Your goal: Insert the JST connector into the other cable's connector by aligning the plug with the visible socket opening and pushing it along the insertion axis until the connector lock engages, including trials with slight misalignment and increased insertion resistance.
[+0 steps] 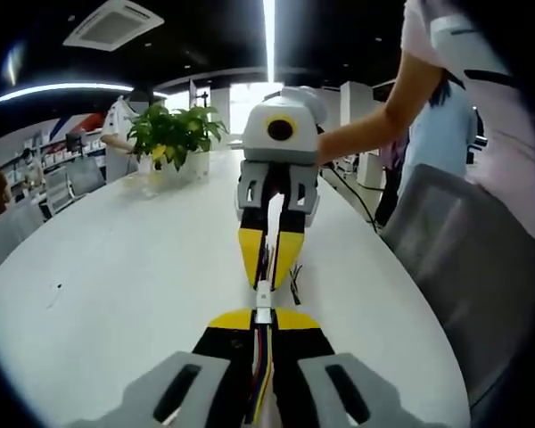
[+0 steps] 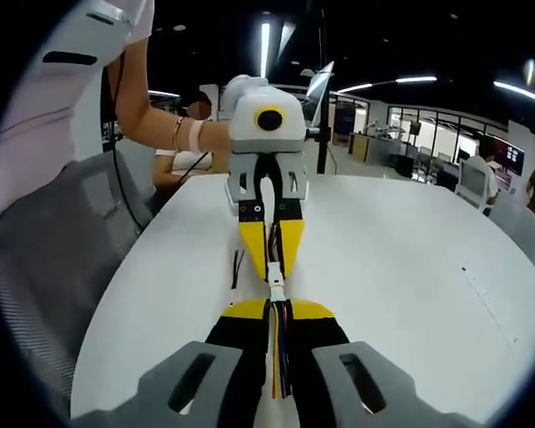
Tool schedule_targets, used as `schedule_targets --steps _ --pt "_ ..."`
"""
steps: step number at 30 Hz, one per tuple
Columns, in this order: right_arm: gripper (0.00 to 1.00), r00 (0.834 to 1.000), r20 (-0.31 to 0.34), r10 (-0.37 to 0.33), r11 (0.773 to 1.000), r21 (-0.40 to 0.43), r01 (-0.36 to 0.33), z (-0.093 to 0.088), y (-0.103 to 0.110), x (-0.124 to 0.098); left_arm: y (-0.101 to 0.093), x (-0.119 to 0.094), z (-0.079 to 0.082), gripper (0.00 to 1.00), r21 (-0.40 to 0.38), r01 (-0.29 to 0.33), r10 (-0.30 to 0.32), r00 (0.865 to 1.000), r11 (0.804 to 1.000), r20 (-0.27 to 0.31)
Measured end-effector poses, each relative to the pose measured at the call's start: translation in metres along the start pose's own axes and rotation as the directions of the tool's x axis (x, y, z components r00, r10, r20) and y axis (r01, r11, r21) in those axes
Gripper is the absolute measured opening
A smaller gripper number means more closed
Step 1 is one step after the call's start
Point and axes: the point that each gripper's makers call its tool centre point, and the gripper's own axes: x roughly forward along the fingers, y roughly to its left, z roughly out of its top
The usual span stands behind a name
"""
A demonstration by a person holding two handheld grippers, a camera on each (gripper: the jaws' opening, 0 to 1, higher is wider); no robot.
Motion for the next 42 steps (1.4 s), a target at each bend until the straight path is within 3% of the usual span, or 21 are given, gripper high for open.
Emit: schedule_targets --steps 10,22,34,42 --pt "0.03 1.0 0.026 0.009 1.0 -0.022 -0.009 0.005 0.0 -0.002 -0.002 0.001 0.007 0.0 0.011 0.016 -0.017 0.999 1.0 0.033" --pt "0.02 0.996 0.086 0.024 0.999 0.022 -0.026 0.016 0.001 -0.009 -0.003 -0.003 0.017 0.0 -0.004 0.03 -0.029 0.996 1.0 0.09" --pt "0.01 0.995 0.091 0.028 0.998 0.049 -0.032 0.013 0.0 -0.01 -0.003 0.0 0.016 0.0 -0.004 0.037 -0.036 0.995 0.999 0.089" --pt "0.02 0.998 0.064 0.017 0.999 0.037 -0.02 -0.001 -0.007 0.003 0.007 0.006 -0.002 0.0 -0.016 0.018 -0.017 0.999 1.0 0.045"
